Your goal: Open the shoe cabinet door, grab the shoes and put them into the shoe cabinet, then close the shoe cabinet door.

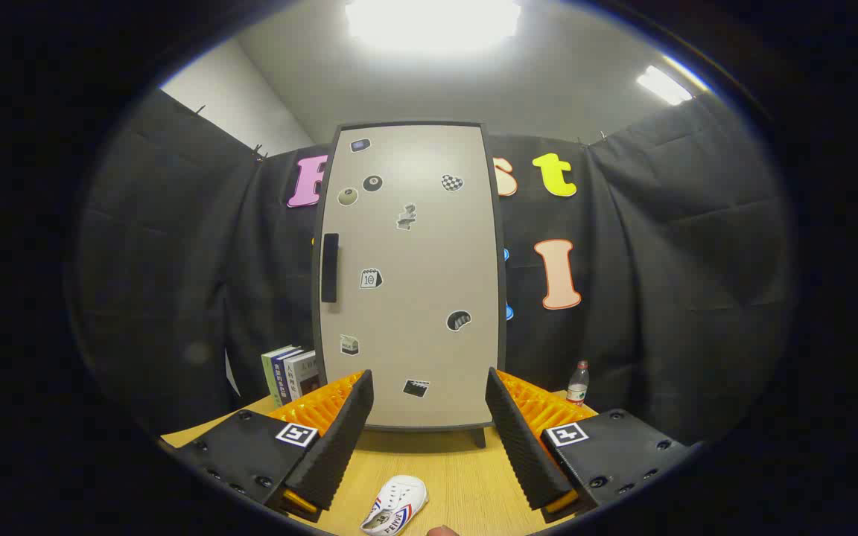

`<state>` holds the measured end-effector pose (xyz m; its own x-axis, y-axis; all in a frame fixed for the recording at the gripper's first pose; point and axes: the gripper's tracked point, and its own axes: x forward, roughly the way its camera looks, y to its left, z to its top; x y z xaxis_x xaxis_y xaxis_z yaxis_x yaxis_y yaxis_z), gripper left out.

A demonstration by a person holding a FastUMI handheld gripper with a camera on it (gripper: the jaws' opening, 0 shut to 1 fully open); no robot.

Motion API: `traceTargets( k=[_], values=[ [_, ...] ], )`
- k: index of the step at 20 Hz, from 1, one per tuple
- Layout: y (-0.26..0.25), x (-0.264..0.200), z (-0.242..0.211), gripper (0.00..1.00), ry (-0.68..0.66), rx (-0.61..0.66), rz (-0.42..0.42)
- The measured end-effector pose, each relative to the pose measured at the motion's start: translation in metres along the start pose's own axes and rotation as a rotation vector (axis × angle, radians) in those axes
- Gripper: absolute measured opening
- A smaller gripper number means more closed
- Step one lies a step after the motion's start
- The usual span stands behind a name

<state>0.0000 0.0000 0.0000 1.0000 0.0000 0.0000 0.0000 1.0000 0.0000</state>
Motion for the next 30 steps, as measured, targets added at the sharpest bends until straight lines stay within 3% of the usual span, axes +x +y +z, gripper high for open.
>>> traceTargets(
  k=[21,30],
  values=[
    [0.038,0.019,0.007,0.95,0.023,-0.015,0.062],
    [0.059,0.081,0.042,0.95,-0.012,-0.068,0.074]
  ],
)
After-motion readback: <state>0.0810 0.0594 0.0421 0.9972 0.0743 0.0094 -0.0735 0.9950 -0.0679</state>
